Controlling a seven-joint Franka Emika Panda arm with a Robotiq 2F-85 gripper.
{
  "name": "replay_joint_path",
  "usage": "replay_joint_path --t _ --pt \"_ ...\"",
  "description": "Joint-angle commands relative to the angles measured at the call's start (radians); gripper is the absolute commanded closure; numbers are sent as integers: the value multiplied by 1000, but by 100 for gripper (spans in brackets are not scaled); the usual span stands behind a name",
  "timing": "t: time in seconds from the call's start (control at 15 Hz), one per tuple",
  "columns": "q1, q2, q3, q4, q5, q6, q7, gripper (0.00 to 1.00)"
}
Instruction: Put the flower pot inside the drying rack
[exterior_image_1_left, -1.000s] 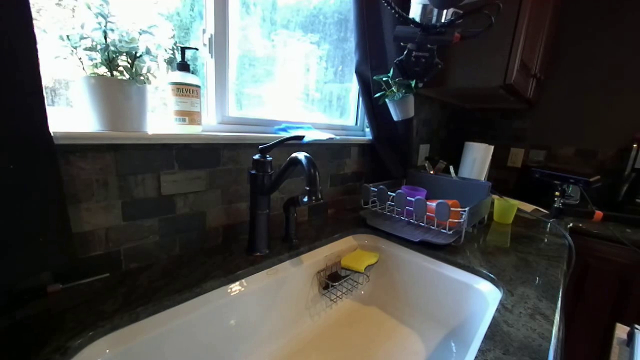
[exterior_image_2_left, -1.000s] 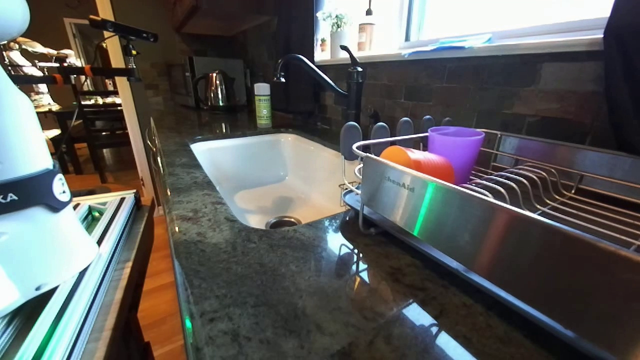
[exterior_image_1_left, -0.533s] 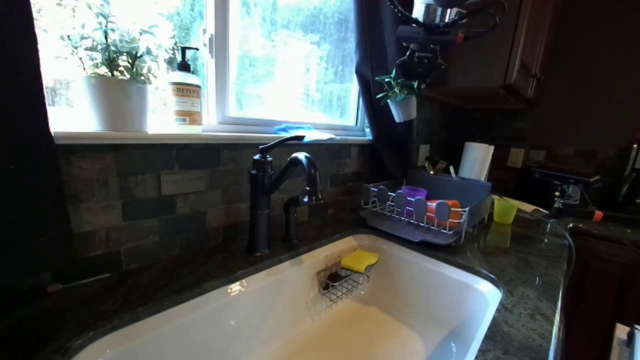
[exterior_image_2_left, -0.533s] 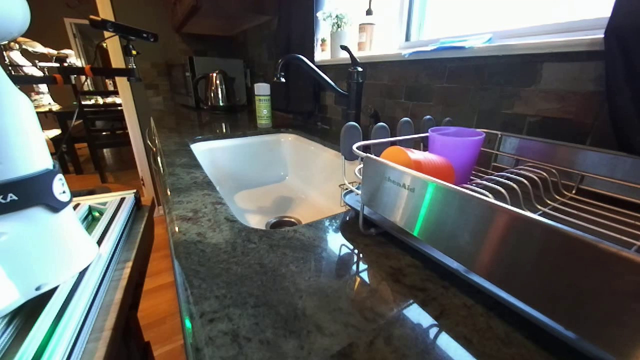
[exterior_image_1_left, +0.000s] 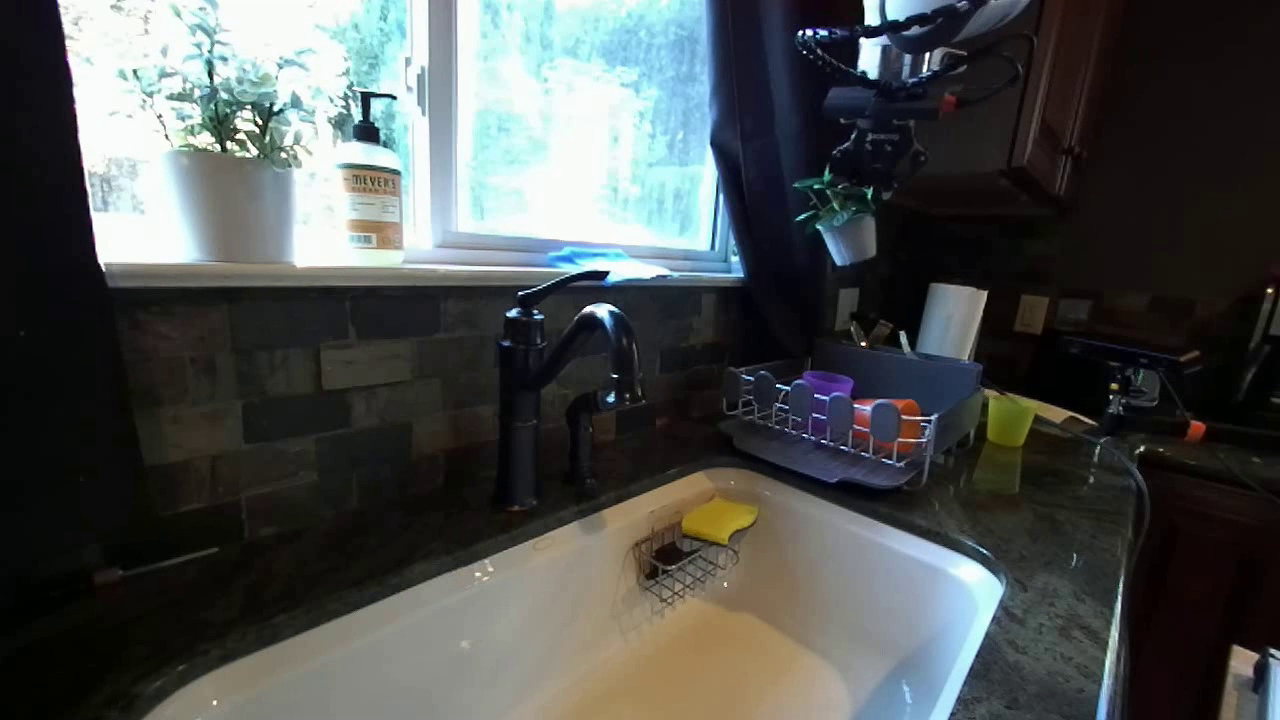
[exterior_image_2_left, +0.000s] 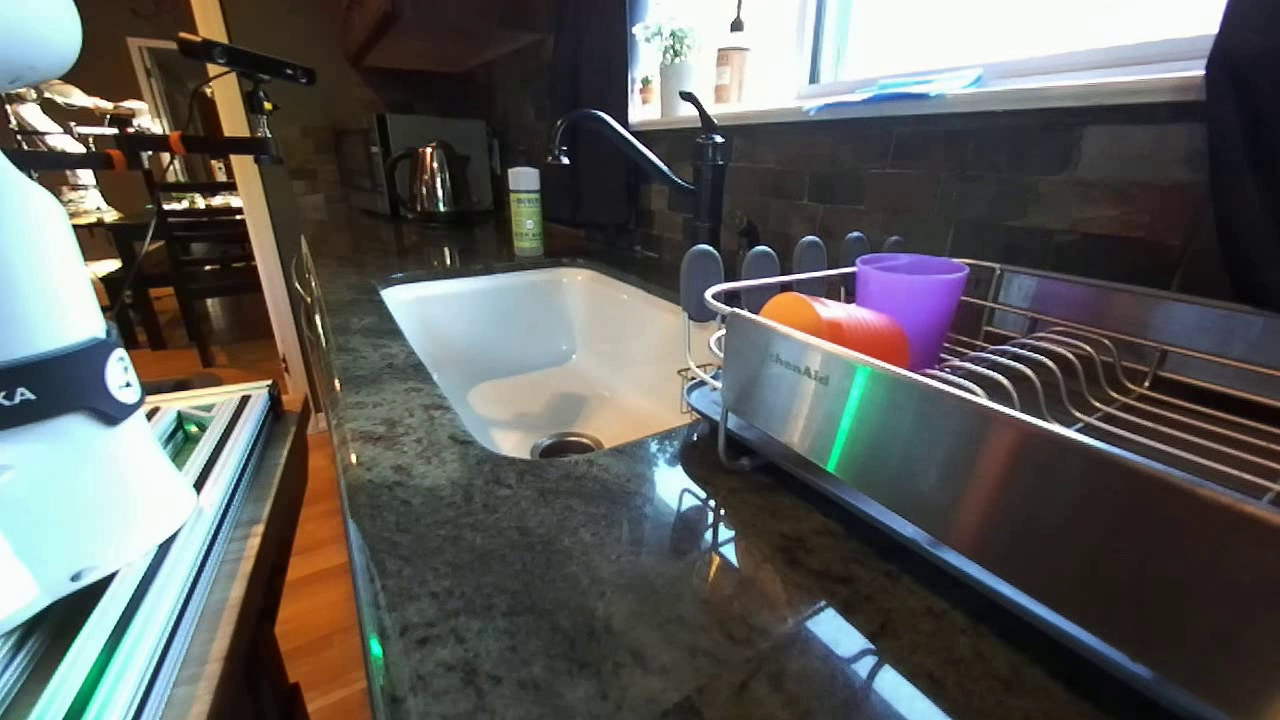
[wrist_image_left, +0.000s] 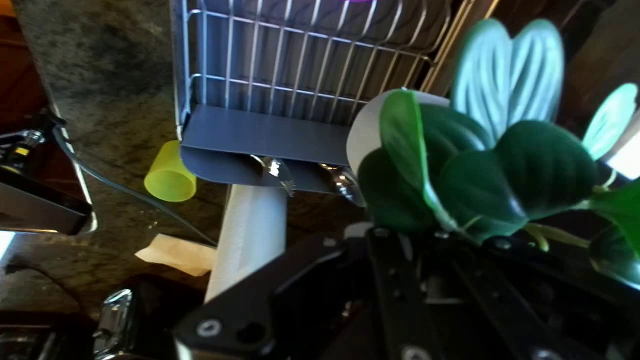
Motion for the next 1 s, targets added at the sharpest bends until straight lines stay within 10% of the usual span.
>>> replay_joint_path --t 0.0,0.4,0.93 --pt "-74 -30 -42 -76 25 32 26 98" --pt "-143 31 -95 -87 94 102 87 98" --pt "-137 144 -122 -1 296 61 -239 98"
